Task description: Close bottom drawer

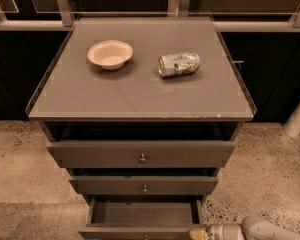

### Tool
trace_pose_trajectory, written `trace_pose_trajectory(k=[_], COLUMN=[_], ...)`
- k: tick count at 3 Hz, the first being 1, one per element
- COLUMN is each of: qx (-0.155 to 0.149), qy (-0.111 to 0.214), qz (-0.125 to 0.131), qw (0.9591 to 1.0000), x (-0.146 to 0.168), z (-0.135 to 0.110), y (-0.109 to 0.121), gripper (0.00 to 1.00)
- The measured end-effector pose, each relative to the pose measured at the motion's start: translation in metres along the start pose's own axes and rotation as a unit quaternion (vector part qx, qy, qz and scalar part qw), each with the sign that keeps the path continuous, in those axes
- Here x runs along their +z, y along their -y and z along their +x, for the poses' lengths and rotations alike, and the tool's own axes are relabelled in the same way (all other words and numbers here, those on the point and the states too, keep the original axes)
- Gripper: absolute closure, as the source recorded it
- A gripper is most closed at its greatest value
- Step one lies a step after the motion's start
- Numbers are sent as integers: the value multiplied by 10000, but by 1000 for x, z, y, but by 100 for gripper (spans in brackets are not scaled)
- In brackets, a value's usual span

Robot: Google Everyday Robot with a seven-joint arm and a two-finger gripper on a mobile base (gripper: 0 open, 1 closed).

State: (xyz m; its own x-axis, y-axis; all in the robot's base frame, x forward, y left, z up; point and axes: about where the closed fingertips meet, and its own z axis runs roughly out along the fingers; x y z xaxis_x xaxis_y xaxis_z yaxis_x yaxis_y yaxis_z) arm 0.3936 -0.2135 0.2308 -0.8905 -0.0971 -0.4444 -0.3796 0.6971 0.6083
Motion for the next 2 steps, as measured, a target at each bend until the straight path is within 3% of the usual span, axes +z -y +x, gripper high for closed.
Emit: trace_pose_trajectory(k=[1, 2], qx=[348, 348], qy=[-79, -79], qz=[-93, -93], qw=[9993, 9993], x=[29, 29], z=[20, 20], y=[28, 28], gripper=[100, 100])
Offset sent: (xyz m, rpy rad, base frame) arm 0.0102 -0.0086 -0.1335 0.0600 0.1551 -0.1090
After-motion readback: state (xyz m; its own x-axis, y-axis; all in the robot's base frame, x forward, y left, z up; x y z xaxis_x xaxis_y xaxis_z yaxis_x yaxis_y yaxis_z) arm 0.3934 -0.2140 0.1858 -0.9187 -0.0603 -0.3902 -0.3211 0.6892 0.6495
